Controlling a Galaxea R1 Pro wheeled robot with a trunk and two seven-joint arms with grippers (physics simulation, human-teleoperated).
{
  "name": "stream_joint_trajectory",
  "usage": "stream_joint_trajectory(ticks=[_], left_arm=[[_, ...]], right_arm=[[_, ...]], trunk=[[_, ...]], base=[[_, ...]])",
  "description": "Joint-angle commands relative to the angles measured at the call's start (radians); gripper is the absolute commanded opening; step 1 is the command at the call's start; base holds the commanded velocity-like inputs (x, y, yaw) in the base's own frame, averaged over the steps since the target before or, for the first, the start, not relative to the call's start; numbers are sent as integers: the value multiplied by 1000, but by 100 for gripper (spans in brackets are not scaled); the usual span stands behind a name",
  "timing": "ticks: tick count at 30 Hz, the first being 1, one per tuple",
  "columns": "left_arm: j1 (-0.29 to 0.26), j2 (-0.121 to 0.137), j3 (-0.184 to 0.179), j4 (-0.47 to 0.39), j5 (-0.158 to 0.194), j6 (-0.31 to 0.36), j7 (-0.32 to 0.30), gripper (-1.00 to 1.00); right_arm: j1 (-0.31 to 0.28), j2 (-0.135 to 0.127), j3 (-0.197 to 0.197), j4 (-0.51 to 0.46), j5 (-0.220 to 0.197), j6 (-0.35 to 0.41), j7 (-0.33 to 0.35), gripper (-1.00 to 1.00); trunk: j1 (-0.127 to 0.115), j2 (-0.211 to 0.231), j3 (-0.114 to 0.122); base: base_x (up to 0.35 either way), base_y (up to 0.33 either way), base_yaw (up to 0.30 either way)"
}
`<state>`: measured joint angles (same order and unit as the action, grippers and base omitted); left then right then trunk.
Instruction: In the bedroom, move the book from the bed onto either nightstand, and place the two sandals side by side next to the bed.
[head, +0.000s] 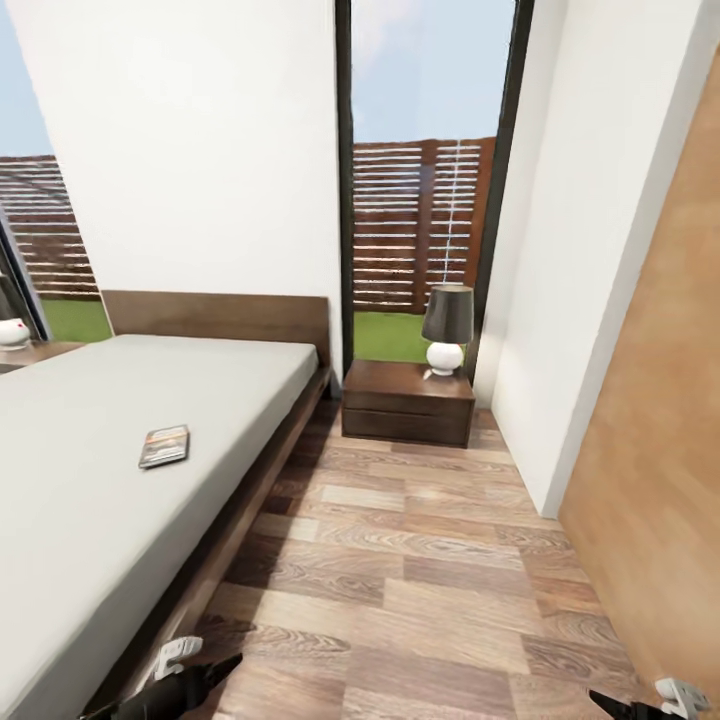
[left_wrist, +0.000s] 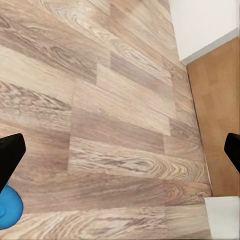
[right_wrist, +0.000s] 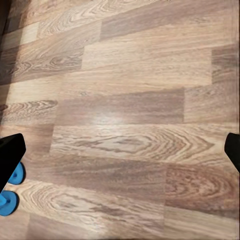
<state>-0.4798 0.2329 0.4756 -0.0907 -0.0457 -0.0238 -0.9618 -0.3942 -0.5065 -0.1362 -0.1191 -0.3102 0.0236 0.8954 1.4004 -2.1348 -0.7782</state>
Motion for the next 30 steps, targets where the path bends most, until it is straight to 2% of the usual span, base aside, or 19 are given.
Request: stream_joint_trajectory(ticks=[1, 10, 16, 24, 30], left_arm=[[0, 0, 5, 0, -5, -2, -3, 100], [0, 0, 5, 0, -5, -4, -1, 100], [0, 0, 4, 0, -5, -4, 1, 100], [0, 0, 4, 0, -5, -4, 1, 100], [0, 0, 4, 0, -5, -4, 1, 100]], right_arm=[[-1, 0, -8, 1, 5, 3, 4, 100], [-1, 0, -8, 1, 5, 3, 4, 100], [-1, 0, -8, 1, 5, 3, 4, 100], [-1, 0, -8, 1, 5, 3, 4, 100], [-1, 0, -8, 1, 5, 3, 5, 100]], trunk=[[0, 0, -1], [0, 0, -1], [0, 0, -1], [0, 0, -1], [0, 0, -1]], base=[[0, 0, -276], [0, -5, -274], [0, -162, -253], [0, -30, -245], [0, -1, -140]])
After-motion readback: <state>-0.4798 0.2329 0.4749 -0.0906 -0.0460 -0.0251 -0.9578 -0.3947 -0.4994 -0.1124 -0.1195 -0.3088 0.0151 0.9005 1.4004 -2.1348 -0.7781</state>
